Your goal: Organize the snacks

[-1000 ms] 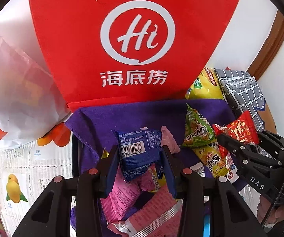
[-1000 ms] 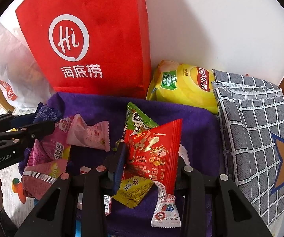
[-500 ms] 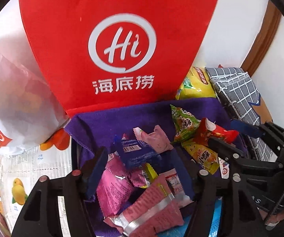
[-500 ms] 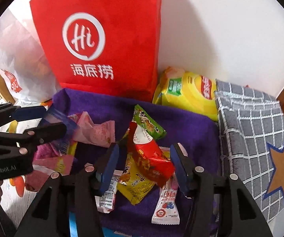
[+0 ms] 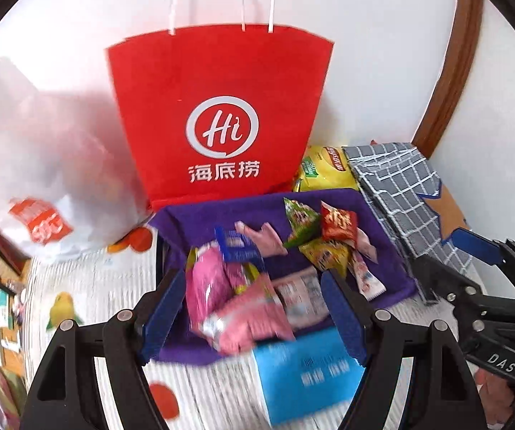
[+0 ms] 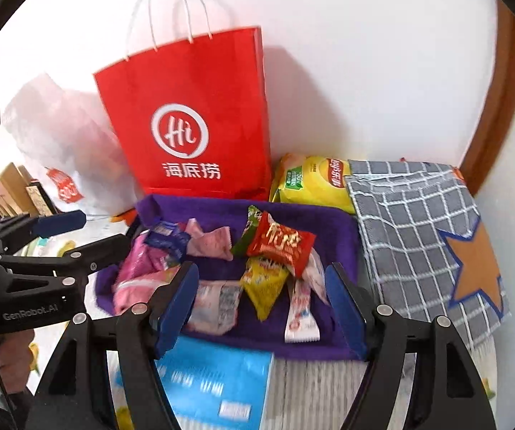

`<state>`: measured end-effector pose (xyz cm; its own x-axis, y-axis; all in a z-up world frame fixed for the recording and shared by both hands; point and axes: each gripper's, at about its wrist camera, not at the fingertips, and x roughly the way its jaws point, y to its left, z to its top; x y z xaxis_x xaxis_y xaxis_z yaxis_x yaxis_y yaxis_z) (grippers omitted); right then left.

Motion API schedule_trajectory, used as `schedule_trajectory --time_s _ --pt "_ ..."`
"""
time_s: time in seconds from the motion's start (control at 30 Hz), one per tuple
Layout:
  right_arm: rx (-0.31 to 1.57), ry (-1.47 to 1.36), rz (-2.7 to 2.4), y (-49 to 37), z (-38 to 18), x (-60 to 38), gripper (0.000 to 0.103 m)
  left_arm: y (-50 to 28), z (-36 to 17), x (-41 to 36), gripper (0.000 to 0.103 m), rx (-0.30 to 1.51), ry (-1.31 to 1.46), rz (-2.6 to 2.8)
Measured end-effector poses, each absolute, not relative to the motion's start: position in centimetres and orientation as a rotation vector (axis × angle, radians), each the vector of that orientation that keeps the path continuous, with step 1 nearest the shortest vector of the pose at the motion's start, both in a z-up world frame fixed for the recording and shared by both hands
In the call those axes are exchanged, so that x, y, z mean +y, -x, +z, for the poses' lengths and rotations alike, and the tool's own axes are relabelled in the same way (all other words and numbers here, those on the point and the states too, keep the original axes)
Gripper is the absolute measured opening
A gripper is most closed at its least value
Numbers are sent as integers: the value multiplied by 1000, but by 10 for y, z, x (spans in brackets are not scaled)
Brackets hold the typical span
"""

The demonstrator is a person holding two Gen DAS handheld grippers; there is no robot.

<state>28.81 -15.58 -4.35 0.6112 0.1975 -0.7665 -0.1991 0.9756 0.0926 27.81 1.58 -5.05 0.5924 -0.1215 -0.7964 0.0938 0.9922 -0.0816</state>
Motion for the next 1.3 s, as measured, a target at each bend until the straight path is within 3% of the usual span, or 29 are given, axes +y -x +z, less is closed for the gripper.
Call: schedule_trajectory --time_s 0.37,0.43,0.5,0.63,0.73,0.83,1.3 --pt "819 -9 171 -168 2 -178 73 -150 -17 4 83 836 61 -105" --pt "802 2 149 -148 5 -181 77 -131 -14 2 86 818 67 -88" --pt "753 9 140 -120 10 -186 89 -113 -11 -2 88 801 61 -76" --pt "733 3 137 -82 13 -196 91 -81 -8 -9 91 782 63 -75" --pt "726 -2 128 -59 13 -204 99 -56 -6 -15 91 765 50 -73" --pt "725 -7 115 -43 12 -208 103 -40 -6 -18 97 763 49 -66" --pt "708 -16 98 -13 17 -217 103 -18 -2 -24 102 761 47 -43"
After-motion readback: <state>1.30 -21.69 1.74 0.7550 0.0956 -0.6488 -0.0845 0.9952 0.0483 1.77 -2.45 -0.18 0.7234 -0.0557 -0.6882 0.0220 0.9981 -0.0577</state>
